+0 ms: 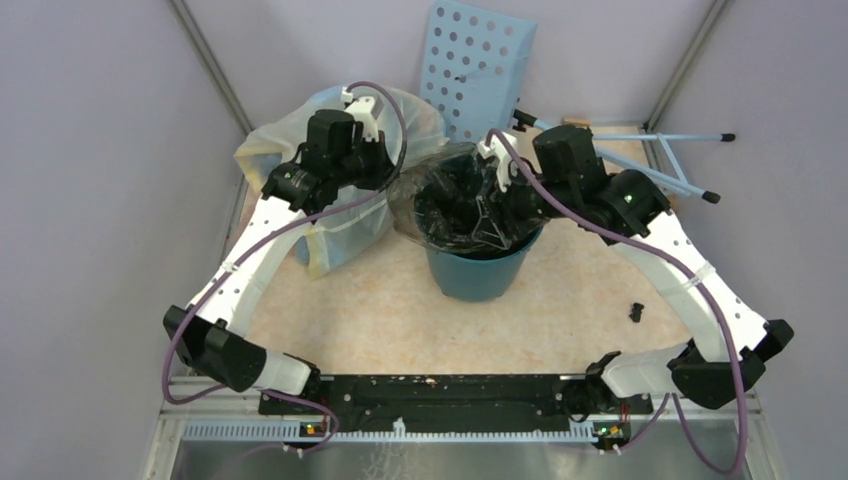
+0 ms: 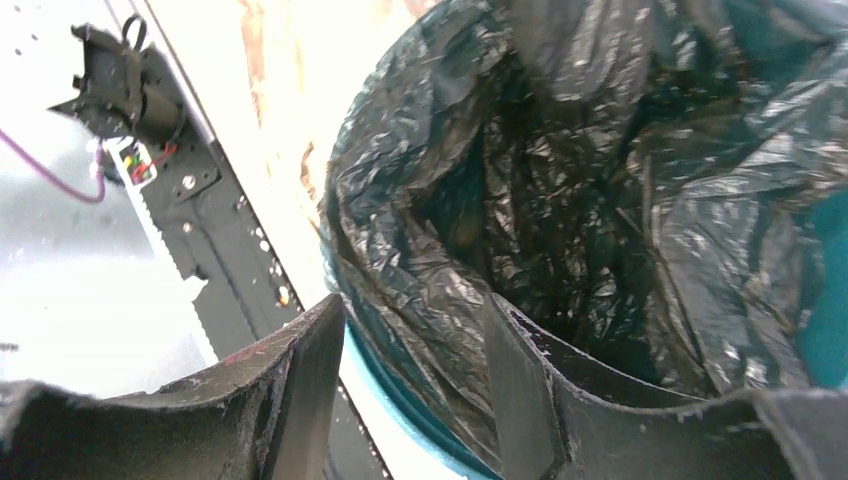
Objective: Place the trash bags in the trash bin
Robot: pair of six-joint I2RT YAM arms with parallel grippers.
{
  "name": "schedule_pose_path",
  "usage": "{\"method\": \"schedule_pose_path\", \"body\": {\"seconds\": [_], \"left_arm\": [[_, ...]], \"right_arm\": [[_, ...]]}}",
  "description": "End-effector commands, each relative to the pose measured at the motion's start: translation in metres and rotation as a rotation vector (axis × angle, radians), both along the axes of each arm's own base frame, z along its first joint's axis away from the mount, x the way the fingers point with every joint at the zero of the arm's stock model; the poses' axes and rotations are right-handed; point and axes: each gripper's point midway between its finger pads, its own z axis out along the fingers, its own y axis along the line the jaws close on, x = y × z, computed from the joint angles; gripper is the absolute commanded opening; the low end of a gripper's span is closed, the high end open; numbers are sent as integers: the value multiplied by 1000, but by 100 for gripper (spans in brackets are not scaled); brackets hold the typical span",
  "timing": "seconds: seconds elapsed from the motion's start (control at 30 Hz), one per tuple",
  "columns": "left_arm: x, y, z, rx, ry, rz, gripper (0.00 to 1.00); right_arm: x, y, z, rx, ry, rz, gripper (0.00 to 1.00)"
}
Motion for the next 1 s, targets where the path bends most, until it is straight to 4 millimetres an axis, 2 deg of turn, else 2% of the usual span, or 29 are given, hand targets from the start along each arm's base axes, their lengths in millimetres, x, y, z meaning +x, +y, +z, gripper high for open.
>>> {"method": "schedule_pose_path", "body": {"seconds": [0.0, 0.2, 0.43, 0.5, 0.57, 0.63, 0.7, 0.97], "left_arm": [[12, -2, 5, -7, -54, -9, 0], [16, 2, -1, -3, -64, -12, 0], [16, 5, -6, -13, -54, -22, 0], [17, 5, -6, -16, -56, -26, 0], [18, 6, -9, -15, -50, -26, 0], [18, 7, -11, -13, -46, -27, 0], [17, 7, -13, -10, -44, -29, 0], [14, 3, -26, -25, -18, -45, 0]], "right_arm": [[-19, 13, -3, -15, 26, 144, 53], [-25, 19, -21, -86, 34, 170, 53], [-32, 30, -29, -91, 85, 198, 50], [-31, 30, -34, -108, 98, 187, 41], [-28, 30, -37, -126, 105, 166, 22], [-28, 30, -32, -119, 104, 153, 8], [-32, 30, -26, -98, 106, 149, 0], [-52, 17, -6, -67, 131, 124, 0]]}}
